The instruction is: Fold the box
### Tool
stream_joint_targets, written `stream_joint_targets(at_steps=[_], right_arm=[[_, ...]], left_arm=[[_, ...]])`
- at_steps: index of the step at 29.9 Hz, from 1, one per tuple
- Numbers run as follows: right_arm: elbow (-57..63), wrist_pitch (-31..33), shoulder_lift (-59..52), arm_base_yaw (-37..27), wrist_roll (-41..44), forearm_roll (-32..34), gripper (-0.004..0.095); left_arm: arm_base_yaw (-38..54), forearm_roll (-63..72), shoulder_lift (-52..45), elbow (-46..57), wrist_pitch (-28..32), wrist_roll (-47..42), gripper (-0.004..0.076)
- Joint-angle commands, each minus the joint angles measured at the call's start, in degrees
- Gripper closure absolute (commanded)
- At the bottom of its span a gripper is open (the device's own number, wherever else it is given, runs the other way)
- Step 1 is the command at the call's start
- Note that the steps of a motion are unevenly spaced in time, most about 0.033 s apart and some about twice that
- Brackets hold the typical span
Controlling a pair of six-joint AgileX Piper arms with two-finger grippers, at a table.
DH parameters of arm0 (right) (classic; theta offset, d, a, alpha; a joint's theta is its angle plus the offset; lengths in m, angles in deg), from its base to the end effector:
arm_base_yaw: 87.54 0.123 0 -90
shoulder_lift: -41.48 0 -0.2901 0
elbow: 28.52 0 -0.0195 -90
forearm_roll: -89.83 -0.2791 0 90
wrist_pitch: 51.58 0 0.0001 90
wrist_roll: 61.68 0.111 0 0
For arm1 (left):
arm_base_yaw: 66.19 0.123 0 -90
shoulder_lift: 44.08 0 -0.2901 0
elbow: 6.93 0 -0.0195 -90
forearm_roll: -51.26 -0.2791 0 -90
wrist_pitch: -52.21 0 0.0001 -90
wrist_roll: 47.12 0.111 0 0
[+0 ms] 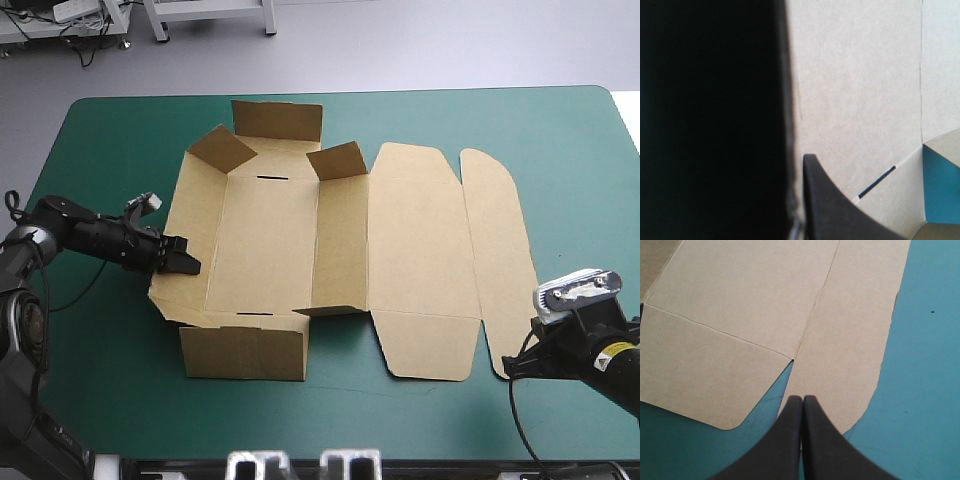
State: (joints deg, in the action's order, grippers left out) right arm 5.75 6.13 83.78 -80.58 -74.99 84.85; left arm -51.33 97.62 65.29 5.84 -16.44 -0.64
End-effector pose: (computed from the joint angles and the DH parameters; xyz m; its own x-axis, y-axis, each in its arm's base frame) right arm 0.1297 0.0240 0.3248 -0.6479 -0.2647 -0.7142 -0.2979 0.9511 -0.0822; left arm 0.3469 0.0146 0.1828 -0.9655 0.0739 -0.2497 0.2193 0.7475 -0.6270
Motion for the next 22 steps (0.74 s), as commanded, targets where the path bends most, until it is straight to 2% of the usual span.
stream_joint_targets(at_steps=[1,8,16,22], right_arm=[[-1.71,-2.51,0.11,-0.29,-0.27,-0.53,0.0928],[-1.71,-3.45,0.11,-0.29,-0.27,-0.42,0.0928],[-1.71,-7.16,0.11,-0.29,-0.27,-2.41,0.0928],[-1.71,-11.24,0.11,-0.29,0.89,-4.76,0.0928]], left_arm=[[-2.6,0.17,-5.3,-5.08,-5.34,-0.65,0.0734],[-10.22,-7.94,-9.19,-17.27,-5.34,-4.92,0.0733],[-22.42,-19.58,-10.71,-29.67,-5.1,-3.4,0.0734],[-30.49,-33.19,-10.83,-33.27,-5.0,1.63,0.0734]])
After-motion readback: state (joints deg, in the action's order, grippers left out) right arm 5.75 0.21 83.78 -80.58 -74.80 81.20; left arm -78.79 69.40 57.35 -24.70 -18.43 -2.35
